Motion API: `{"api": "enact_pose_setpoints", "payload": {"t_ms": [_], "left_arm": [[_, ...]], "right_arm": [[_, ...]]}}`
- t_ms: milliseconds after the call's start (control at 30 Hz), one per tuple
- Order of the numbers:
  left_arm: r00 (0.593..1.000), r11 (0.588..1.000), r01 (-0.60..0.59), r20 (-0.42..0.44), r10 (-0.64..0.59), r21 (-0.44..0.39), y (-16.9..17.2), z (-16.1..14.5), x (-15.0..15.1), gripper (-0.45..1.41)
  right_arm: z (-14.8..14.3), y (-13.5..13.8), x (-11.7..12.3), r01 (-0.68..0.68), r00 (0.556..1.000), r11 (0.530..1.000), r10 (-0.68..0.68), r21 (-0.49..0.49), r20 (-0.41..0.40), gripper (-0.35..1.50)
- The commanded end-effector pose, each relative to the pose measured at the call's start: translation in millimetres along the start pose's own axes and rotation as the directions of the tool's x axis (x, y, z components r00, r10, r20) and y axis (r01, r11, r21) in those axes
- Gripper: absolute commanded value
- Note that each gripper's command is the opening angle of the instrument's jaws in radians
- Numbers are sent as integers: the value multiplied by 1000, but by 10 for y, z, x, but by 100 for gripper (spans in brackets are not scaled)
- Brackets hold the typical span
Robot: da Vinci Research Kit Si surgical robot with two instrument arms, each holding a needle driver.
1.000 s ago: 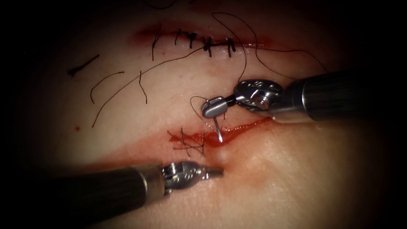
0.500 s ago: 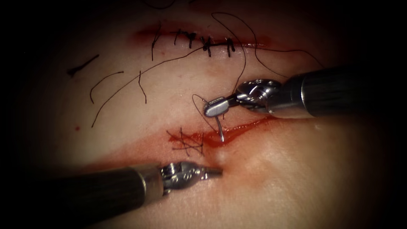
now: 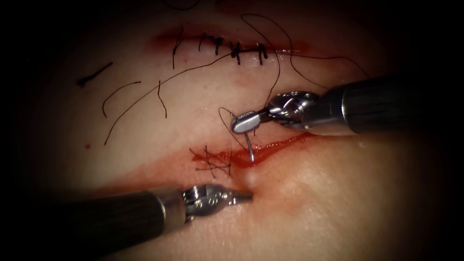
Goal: Wound Closure
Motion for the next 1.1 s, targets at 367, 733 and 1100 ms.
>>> {"api": "enact_pose_setpoints", "payload": {"t_ms": [367, 733, 1100], "left_arm": [[1000, 1000, 1, -1, -1, -4, 3, 9, -2, 9], [1000, 1000, 1, -1, -1, -4, 3, 9, -2, 9], [1000, 1000, 0, -1, 0, -4, 3, 8, -2, 9]], "right_arm": [[13, 6, -7, -44, 998, 999, 43, -4, -55, -35], [16, 2, -7, -169, 983, 986, 169, -1, -76, -35], [21, -10, -6, -334, 940, 943, 334, 6, -68, -35]]}}
